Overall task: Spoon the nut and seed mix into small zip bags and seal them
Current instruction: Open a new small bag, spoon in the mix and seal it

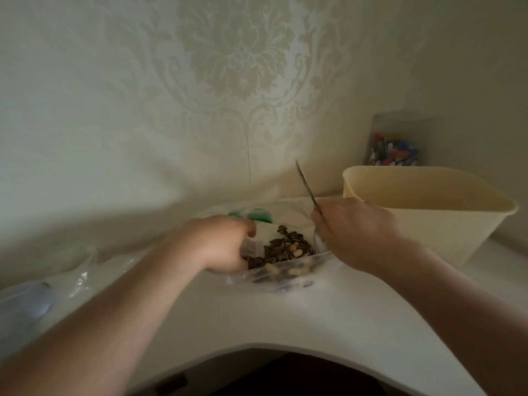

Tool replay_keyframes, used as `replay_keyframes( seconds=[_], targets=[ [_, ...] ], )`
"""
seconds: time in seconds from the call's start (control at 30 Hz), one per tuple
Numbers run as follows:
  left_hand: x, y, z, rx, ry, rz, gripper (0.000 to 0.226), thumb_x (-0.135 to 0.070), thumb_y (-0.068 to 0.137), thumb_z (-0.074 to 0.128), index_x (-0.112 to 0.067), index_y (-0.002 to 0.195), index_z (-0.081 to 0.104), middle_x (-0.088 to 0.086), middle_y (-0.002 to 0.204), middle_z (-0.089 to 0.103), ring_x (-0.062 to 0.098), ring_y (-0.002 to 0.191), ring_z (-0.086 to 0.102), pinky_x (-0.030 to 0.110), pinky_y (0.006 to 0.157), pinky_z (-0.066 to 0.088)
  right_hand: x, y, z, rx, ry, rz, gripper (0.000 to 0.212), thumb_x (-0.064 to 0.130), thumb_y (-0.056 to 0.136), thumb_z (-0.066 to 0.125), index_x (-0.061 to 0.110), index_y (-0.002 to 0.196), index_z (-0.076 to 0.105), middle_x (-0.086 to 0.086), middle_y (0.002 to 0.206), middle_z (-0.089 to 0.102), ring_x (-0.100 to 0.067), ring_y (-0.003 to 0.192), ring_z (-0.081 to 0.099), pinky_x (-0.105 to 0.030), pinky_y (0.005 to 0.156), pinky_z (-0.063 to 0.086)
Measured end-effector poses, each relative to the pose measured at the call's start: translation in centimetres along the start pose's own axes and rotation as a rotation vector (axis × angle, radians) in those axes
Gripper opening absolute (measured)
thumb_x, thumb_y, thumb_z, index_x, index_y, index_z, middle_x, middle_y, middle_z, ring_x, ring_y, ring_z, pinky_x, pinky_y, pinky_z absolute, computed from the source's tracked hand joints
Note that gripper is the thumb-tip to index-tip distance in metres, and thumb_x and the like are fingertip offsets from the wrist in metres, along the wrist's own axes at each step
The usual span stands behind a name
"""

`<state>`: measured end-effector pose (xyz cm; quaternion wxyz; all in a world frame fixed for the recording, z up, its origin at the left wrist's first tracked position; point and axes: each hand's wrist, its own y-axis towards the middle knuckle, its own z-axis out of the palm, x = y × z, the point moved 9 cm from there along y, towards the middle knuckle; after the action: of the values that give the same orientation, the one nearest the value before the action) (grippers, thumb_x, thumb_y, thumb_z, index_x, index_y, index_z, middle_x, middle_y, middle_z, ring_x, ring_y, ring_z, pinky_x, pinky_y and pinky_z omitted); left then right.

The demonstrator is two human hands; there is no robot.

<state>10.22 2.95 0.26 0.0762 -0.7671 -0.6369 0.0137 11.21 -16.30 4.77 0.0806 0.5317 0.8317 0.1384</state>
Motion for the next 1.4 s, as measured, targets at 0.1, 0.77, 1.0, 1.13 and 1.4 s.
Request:
replay_keyframes(
  seconds=[0.1,0.77,1.0,1.13,1.4],
  targets=[
    [-0.1,1.4,0.0,-0.042,-0.235,0.017,0.071,-0.029,0.084,0.069,-0.052,0.144,0.041,-0.01,0.103,0.07,0.016,0.086,0.07,0.041,0.069,0.059,0.8,-0.3,-1.3,-0.22,0.142,-0.079,0.035,0.042,0.11,0.029,0.028,0.09,0.053,0.01,0.081,0.057,-0.016,0.064,0.058,-0.037,0.055,0.052],
    [-5.3,-1.3,2.0,0.017,-0.193,0.308,0.098,-0.067,0.056,0.092,-0.048,0.131,0.033,-0.024,0.105,0.048,0.002,0.088,0.05,0.021,0.066,0.039,-1.5,-2.9,2.9,0.186,0.222,-0.012,0.018,0.033,0.105,0.042,0.031,0.123,0.043,0.008,0.104,0.057,-0.01,0.084,0.065,-0.036,0.076,0.06],
    [-2.0,-1.9,-5.1,-0.42,-0.377,0.312,0.05,-0.033,0.079,0.073,-0.052,0.119,0.051,-0.023,0.107,0.059,0.003,0.095,0.062,0.031,0.078,0.054,0.4,-2.5,-2.9,-0.023,0.385,-0.018,0.028,0.04,0.106,0.028,0.032,0.099,0.055,0.011,0.077,0.063,-0.006,0.062,0.066,-0.034,0.063,0.057],
    [-1.1,-1.0,-4.3,-0.483,-0.305,0.178,0.052,-0.016,0.084,0.061,-0.048,0.125,0.054,-0.021,0.102,0.058,0.006,0.091,0.058,0.029,0.072,0.048,3.2,-2.6,-5.3,-0.222,0.381,-0.25,0.027,0.036,0.109,0.032,0.032,0.106,0.058,0.016,0.084,0.057,-0.004,0.064,0.057,-0.034,0.054,0.054],
    [0.9,3.4,-0.4,-0.442,-0.599,-0.016,0.053,-0.008,0.097,0.057,-0.039,0.138,0.043,-0.013,0.136,0.056,0.011,0.115,0.058,0.031,0.087,0.055,1.4,2.2,2.8,-0.117,0.361,-0.199,0.03,0.037,0.11,0.028,0.027,0.105,0.056,0.009,0.09,0.053,-0.011,0.074,0.053,-0.043,0.065,0.052]
  ],
)
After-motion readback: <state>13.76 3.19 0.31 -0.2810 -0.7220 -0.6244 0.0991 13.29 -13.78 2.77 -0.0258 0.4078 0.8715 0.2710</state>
